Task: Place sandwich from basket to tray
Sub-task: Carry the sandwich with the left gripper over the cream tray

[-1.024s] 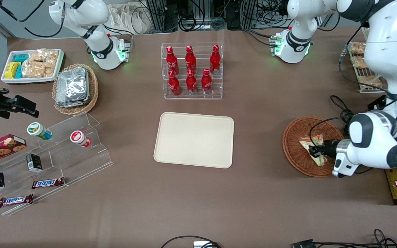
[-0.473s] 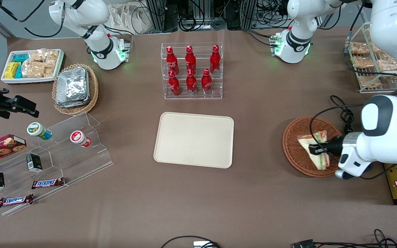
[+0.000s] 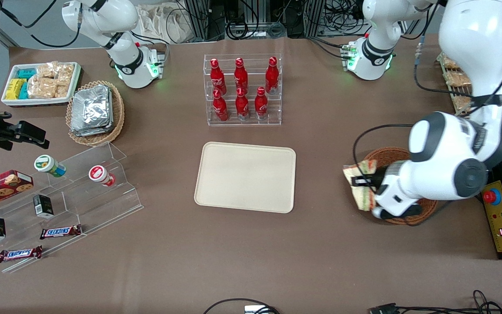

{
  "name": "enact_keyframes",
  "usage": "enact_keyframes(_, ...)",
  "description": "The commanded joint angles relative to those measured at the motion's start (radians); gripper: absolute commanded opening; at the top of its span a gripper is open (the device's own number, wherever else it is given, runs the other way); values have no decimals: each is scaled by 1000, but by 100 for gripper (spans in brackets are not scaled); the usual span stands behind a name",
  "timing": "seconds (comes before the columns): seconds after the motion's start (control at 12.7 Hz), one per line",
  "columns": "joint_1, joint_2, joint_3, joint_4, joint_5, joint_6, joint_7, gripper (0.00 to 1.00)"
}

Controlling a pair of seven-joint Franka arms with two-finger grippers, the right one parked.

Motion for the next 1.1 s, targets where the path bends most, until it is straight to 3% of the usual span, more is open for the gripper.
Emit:
enact_keyframes(0.0, -74, 33, 8, 36, 7, -2, -21, 24)
enact_keyframes(0.32, -169, 70, 8, 36, 64, 16, -115, 24)
enact_keyframes(1.02, -333, 178, 6, 34, 56, 176, -267, 25)
